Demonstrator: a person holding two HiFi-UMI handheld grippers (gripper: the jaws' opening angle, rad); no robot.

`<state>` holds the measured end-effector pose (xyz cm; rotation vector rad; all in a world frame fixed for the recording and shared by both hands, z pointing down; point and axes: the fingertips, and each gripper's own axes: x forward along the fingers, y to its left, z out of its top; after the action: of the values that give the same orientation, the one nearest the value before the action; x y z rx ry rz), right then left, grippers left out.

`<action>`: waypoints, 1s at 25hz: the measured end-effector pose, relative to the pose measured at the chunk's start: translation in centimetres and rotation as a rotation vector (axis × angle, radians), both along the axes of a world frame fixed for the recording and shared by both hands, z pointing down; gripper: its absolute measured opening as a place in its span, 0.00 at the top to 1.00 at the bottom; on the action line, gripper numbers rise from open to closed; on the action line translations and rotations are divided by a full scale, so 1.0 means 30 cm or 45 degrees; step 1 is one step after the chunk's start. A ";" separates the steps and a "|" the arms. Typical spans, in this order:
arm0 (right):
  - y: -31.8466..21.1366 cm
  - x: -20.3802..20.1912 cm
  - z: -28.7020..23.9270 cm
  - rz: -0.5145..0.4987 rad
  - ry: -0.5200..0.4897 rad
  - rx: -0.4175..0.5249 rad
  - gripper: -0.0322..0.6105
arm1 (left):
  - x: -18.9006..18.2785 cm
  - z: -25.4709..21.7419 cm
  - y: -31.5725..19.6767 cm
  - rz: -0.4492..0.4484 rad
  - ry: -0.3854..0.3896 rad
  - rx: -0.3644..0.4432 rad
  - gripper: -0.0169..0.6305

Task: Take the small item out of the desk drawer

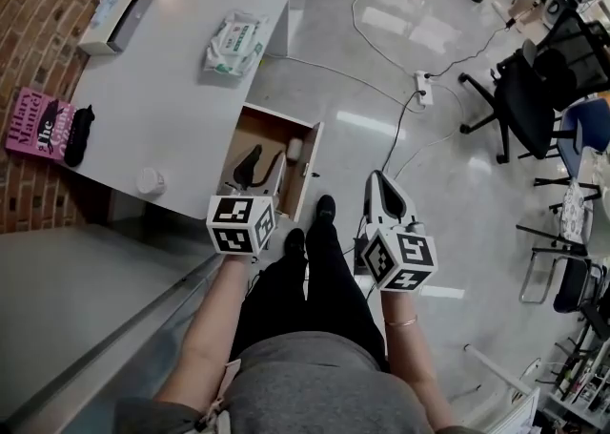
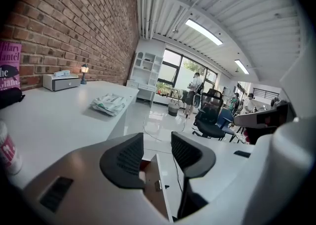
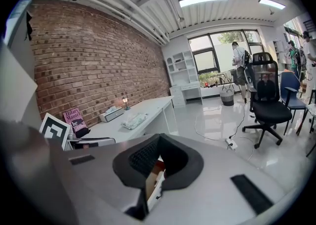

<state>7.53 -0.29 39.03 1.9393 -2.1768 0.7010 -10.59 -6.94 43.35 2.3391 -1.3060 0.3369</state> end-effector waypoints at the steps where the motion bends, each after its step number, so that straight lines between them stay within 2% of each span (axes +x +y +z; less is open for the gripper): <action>1: -0.010 0.002 0.005 -0.003 -0.002 -0.003 0.94 | 0.007 0.011 -0.009 0.003 -0.005 -0.008 0.69; 9: -0.072 0.037 0.092 -0.020 -0.024 -0.074 0.94 | 0.061 0.153 -0.060 0.036 -0.061 -0.101 0.68; 14: -0.123 0.054 0.139 -0.074 0.010 -0.106 0.94 | 0.094 0.252 -0.088 0.047 -0.096 -0.190 0.66; 25: -0.226 0.006 0.296 -0.219 -0.030 -0.215 0.94 | 0.112 0.475 -0.138 0.032 -0.198 -0.349 0.66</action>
<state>7.70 -7.06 47.91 1.6486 -2.1862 0.8508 -7.24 -11.07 57.60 2.1335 -1.2143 0.6738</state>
